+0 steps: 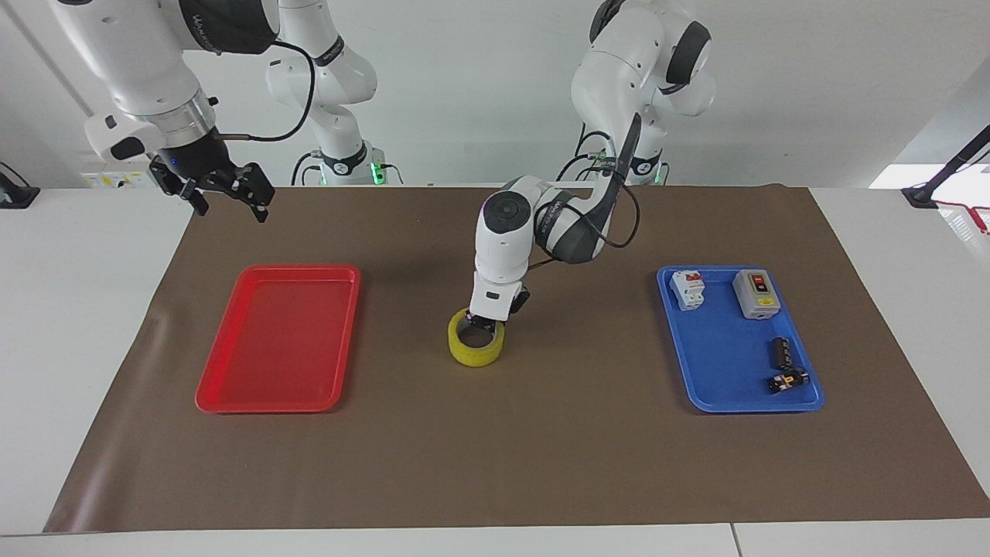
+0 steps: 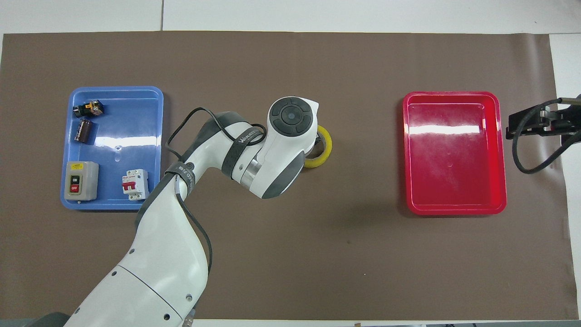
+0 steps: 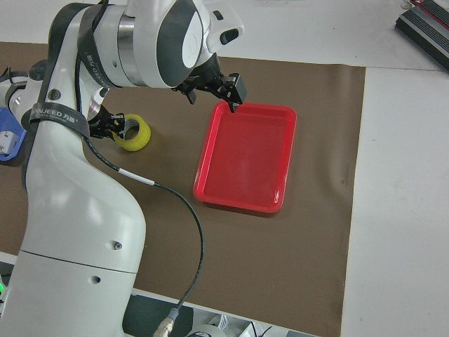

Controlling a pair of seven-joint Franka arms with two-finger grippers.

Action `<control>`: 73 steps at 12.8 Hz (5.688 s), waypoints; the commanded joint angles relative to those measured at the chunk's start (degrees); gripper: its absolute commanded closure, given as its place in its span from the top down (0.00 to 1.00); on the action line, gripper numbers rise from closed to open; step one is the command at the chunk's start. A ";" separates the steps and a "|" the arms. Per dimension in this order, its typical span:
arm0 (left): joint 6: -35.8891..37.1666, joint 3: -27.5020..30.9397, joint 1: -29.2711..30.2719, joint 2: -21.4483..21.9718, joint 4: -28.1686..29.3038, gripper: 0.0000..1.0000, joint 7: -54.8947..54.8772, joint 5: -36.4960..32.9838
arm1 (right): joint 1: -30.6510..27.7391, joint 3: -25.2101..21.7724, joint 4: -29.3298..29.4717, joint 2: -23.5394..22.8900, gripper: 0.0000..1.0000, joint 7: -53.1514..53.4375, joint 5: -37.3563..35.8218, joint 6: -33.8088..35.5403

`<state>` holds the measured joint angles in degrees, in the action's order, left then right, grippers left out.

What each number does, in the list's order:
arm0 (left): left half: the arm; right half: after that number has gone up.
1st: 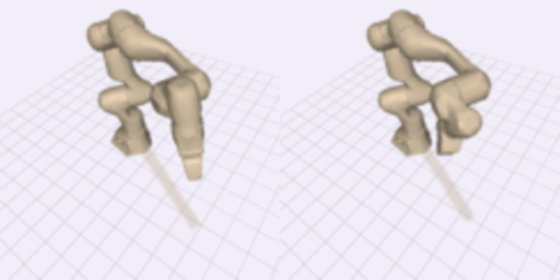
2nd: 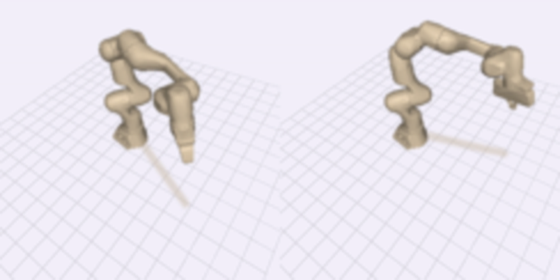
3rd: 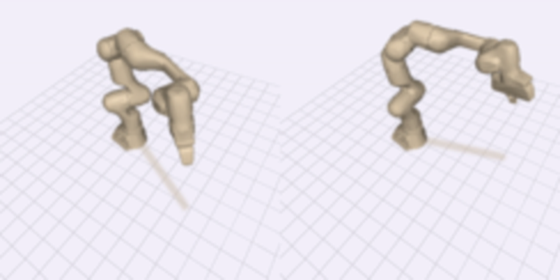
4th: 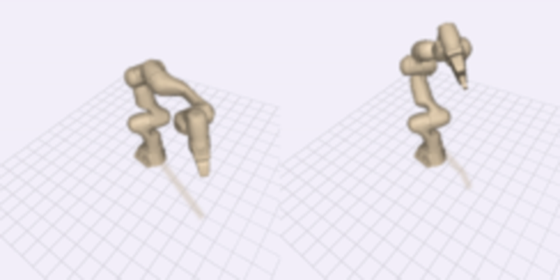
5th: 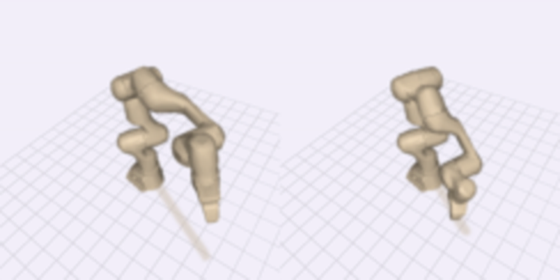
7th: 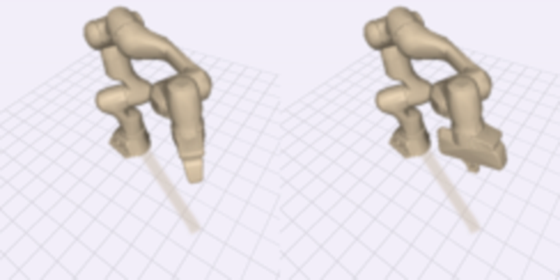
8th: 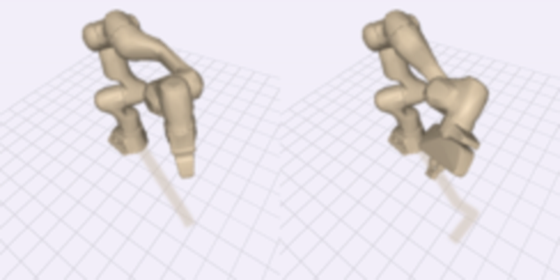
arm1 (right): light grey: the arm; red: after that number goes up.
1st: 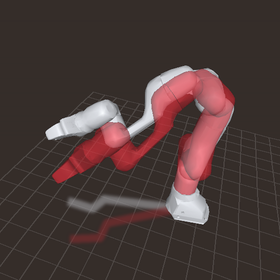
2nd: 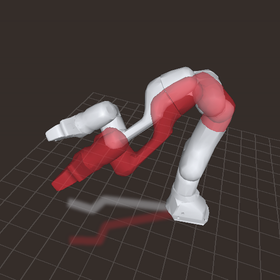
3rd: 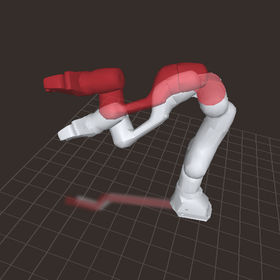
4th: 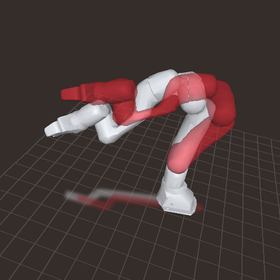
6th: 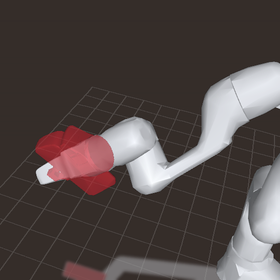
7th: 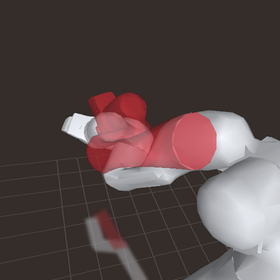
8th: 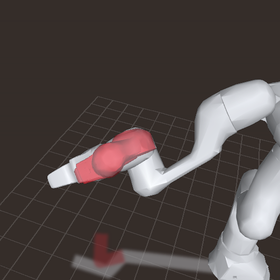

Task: Place and move tape with both arms
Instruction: 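Lift the tape roll with the left gripper and carry it toward the table center, then set the tape roll on the table and open the left gripper, then withdraw the left gripper while the right gripper reaches the tape roll, then grasp the tape roll with the right gripper and lift it, then carry the tape roll into the red tray and lower it, then open the right gripper and draw it back from the red tray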

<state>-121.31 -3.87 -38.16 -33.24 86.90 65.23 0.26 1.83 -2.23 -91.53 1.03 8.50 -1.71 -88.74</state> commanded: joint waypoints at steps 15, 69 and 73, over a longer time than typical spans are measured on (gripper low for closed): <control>38.40 3.78 29.54 29.53 3.01 1.00 -55.62 0.36 | 18.80 0.56 -14.37 -6.56 1.00 -2.38 3.91 -25.22; 37.20 1.06 36.22 36.93 7.76 1.00 -61.72 0.36 | -6.31 0.47 -23.74 -10.00 1.00 -34.98 -1.19 -39.72; 37.20 1.06 36.31 36.93 7.76 1.00 -61.72 0.36 | -4.64 0.56 -8.86 -5.72 1.00 -14.79 -1.28 -16.16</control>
<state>-83.66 -2.86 -2.21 2.72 94.11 3.75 0.26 -2.84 -2.06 -104.93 -6.90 -13.78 -3.38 -112.58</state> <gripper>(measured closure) 0.000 0.000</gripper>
